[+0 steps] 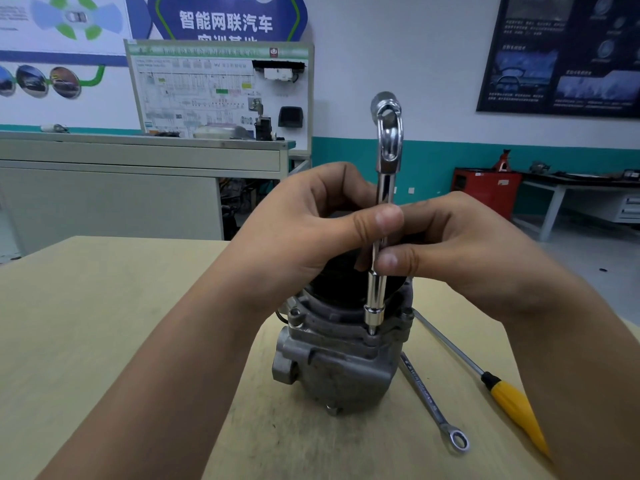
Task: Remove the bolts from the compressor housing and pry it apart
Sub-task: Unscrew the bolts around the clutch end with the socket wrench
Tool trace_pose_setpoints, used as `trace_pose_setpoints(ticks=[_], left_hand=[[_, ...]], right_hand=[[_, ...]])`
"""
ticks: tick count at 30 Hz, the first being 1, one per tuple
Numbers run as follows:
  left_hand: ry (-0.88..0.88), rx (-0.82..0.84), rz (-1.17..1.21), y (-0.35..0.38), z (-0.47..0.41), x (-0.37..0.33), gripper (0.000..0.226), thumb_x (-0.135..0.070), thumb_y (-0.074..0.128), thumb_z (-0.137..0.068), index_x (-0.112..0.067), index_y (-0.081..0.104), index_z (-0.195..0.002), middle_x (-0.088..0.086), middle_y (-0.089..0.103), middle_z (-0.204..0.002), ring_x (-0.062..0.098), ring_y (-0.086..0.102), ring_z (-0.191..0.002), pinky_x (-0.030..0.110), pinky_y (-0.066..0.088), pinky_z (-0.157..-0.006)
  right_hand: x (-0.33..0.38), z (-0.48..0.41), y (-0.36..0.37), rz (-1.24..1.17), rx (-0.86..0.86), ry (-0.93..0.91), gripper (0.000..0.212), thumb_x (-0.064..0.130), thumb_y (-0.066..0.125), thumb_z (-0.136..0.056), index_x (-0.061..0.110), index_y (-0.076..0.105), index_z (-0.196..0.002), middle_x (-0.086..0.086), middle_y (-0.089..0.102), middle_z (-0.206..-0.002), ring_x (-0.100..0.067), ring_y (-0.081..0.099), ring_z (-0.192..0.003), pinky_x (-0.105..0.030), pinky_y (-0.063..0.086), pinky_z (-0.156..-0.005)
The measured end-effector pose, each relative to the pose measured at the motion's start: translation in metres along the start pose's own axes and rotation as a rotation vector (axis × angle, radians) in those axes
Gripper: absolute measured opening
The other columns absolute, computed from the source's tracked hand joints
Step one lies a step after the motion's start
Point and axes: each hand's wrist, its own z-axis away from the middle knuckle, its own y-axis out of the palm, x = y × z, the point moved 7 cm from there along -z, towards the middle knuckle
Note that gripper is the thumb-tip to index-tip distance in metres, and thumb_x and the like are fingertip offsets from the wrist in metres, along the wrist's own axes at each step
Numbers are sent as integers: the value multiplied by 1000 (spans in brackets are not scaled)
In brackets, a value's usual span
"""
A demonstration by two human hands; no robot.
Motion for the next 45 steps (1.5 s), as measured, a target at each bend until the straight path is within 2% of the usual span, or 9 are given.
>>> trace_pose_setpoints(ticks=[9, 15, 22, 29, 32, 35, 39, 42, 45], left_hand=[[3, 128, 64, 8, 2, -3, 20, -24, 58, -83, -21, 77, -88, -3, 74, -92, 7, 65, -74, 17, 49, -57], [-6, 78, 31, 4, 1, 0, 16, -19, 61, -80, -22, 76, -76, -4, 69, -73, 8, 60, -64, 19, 48, -55], [-2, -13, -15, 1, 1, 0, 15, -17, 70, -70, -8, 61, -76, -3, 67, -68, 15, 60, -67, 19, 52, -64], [-24, -54, -59, -4, 2, -1, 6, -26, 74, -70, -25, 70, -67, 8, 72, -77, 20, 64, -69, 28, 56, -67], [-40, -82, -248, -8, 4, -7, 28, -48, 68, -76, -22, 72, -83, 12, 73, -86, 25, 70, -81, 45, 55, -82], [-21, -98, -564, -17, 10, -26, 38, -68, 55, -67, -38, 71, -85, -6, 72, -75, 6, 67, -71, 36, 55, -72], [-166, 118, -945, -19, 26, -41, 40, -80, 51, -49, -59, 64, -80, -26, 63, -60, -10, 56, -51, 5, 39, -47], [-337, 297, -1145, -14, 37, -33, 48, -80, 42, -40, -61, 64, -78, -47, 52, -68, -23, 50, -60, -2, 33, -54], [-406, 378, -1170, -6, 38, -20, 29, -71, 51, -55, -61, 61, -80, -51, 48, -70, -27, 46, -70, -3, 33, -57]], right_hand=[[-1, 1, 1, -17, 24, -3, 15, 15, 59, -72, 14, 72, -81, 1, 75, -83, -10, 69, -86, -18, 52, -78], [-3, 1, 0, -16, 11, 8, 21, 22, 62, -72, 15, 73, -88, -9, 74, -95, -21, 68, -96, -25, 54, -85], [-1, -1, 1, -42, -3, -13, 25, 21, 73, -63, 13, 74, -86, -7, 74, -89, -16, 71, -86, -20, 54, -76], [0, 0, 0, -36, 6, -28, 22, 22, 69, -67, 11, 72, -86, -7, 74, -87, -15, 70, -87, -21, 54, -79], [-2, 1, -1, -26, 18, -31, 25, 25, 66, -68, 10, 72, -87, -14, 72, -97, -27, 67, -97, -30, 54, -87], [-2, 0, -1, -30, 22, -43, 13, 16, 64, -74, 16, 73, -83, -6, 74, -89, -20, 68, -90, -27, 53, -83], [-1, 0, -3, -29, 13, -58, 17, 13, 57, -77, 19, 72, -81, 5, 72, -79, -8, 66, -82, -20, 52, -74], [-1, 1, -3, -22, 15, -65, 14, 15, 54, -80, 17, 68, -82, 10, 69, -76, -2, 63, -77, -15, 48, -70], [-2, 2, -6, -22, -14, -62, 16, 18, 53, -81, 19, 69, -79, 10, 68, -75, -1, 60, -75, -14, 46, -69]])
